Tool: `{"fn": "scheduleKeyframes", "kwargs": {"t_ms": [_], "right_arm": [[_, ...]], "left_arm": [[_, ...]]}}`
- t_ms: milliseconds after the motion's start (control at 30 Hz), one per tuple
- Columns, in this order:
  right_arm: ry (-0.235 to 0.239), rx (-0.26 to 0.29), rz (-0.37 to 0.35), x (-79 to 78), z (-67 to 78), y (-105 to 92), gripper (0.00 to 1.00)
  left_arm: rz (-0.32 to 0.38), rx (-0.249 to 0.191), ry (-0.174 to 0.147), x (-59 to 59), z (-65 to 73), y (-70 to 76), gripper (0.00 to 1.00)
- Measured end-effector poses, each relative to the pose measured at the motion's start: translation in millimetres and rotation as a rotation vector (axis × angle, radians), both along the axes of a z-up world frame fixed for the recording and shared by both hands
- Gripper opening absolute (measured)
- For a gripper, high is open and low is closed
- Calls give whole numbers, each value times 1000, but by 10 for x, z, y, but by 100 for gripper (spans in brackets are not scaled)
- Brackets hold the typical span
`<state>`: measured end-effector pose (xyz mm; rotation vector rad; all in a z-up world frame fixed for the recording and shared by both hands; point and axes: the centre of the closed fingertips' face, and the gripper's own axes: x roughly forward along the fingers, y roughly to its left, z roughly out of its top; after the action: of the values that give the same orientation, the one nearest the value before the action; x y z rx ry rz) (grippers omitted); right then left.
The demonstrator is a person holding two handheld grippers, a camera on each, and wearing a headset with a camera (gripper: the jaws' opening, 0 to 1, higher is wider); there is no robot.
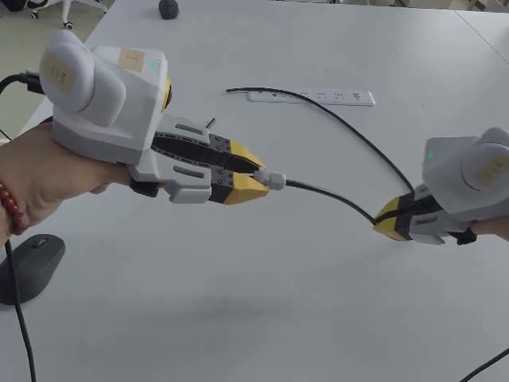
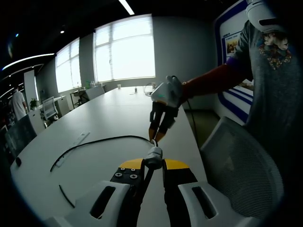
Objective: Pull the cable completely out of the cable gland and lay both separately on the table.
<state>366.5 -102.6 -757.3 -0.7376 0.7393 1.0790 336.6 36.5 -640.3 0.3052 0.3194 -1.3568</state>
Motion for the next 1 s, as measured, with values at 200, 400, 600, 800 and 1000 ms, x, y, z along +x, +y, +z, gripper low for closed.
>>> {"fn": "scheduleKeyframes", "kwargs": {"t_ms": [200, 400, 600, 800, 1000], "right_arm": [[7, -4, 0, 2, -25, -6, 0], [17, -6, -4, -8, -85, -25, 0], [22, -14, -3, -24, -138, -33, 0], [17, -31, 5, -19, -200, -46, 0], [16, 1, -14, -22, -212, -30, 19]], "left_arm": [[0, 2, 1, 11, -18, -13, 16], [6, 20, 1, 21, -84, -23, 16], [-1, 29, 4, -1, -119, -50, 16], [2, 49, -2, -7, -171, -83, 16], [26, 83, 4, 19, -268, -72, 16]]}}
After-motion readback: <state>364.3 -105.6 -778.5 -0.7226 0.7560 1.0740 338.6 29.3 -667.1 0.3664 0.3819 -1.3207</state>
